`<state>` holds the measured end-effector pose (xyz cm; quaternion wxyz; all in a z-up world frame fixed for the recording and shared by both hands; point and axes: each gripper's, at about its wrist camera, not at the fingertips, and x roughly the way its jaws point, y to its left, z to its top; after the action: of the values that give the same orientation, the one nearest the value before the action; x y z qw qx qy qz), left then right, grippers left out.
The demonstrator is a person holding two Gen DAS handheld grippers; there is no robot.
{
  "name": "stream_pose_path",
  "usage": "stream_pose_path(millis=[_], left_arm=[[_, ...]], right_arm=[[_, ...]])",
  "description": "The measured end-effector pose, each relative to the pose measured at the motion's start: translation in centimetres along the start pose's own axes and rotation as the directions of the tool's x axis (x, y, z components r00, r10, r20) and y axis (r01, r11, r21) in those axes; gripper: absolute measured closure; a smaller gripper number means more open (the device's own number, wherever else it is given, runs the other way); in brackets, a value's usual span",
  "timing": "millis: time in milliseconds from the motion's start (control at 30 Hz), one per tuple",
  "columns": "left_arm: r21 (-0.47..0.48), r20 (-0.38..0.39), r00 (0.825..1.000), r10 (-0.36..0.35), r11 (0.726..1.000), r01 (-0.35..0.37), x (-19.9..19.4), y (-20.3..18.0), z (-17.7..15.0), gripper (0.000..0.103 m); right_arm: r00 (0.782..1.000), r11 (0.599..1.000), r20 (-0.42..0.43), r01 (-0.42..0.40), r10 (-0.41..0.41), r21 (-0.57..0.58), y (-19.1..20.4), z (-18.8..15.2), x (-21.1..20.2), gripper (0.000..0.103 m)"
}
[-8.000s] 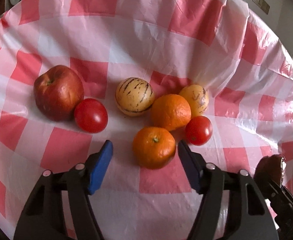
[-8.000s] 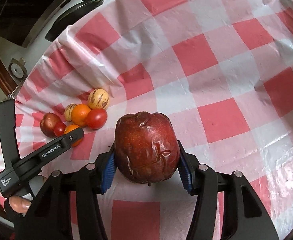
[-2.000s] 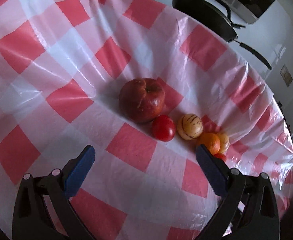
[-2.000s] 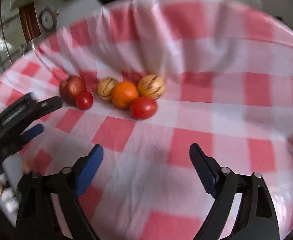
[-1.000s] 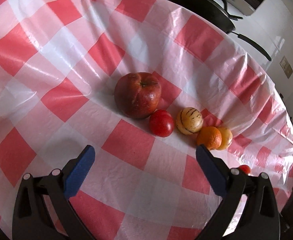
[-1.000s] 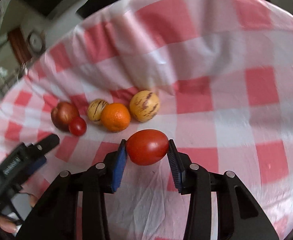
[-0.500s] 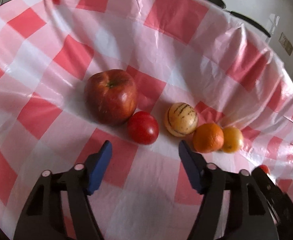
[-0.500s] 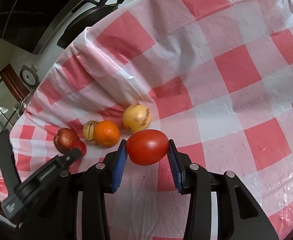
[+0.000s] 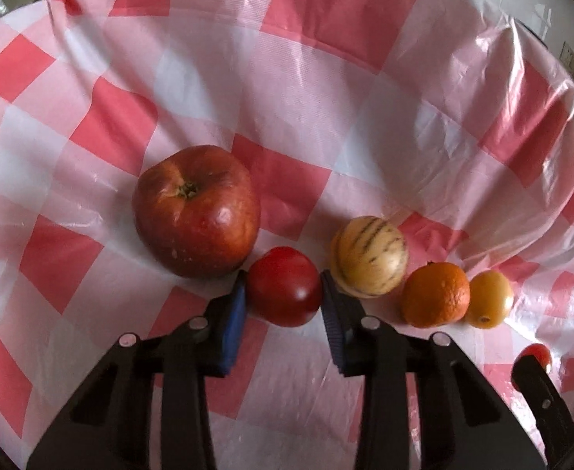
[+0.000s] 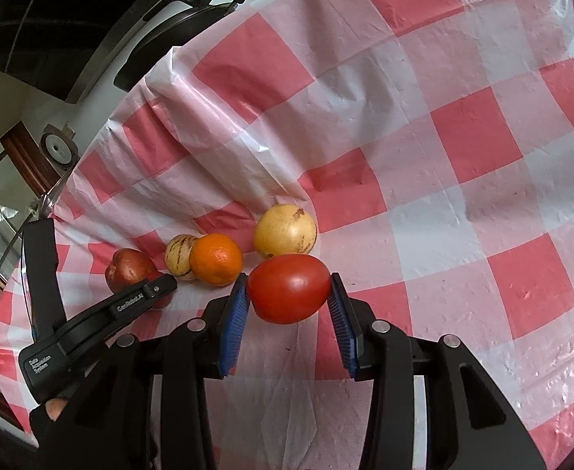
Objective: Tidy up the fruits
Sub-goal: 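Carry both held tomatoes off the table over the white bin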
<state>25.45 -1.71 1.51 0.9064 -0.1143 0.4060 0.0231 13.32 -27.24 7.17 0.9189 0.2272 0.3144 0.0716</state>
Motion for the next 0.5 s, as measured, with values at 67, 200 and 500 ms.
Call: stream_pose_path(millis=[67,200,500], left_arm=[[-0.005,0.021,1.000,-0.011,1.000,0.011,-0.8,0.4,-0.3,0.067],[-0.015,0.058,0.998,-0.011,1.000,0.012,-2.5,1.5,-1.1,0.067],[-0.019,0.075,0.997,-0.019,1.000,0.020,-6.4,3.0,-4.6,0.067]], right_arm=[[1.000,1.000,0.002,-0.009,0.009,0.003,-0.1,0.0,-0.1,0.062],[1.000,1.000,0.000,-0.020,0.020,0.005,-0.3,-0.1,-0.2,0.062],[0.999,0.999,0.002,-0.032,0.032,0.005,-0.6,-0.1,-0.3,0.062]])
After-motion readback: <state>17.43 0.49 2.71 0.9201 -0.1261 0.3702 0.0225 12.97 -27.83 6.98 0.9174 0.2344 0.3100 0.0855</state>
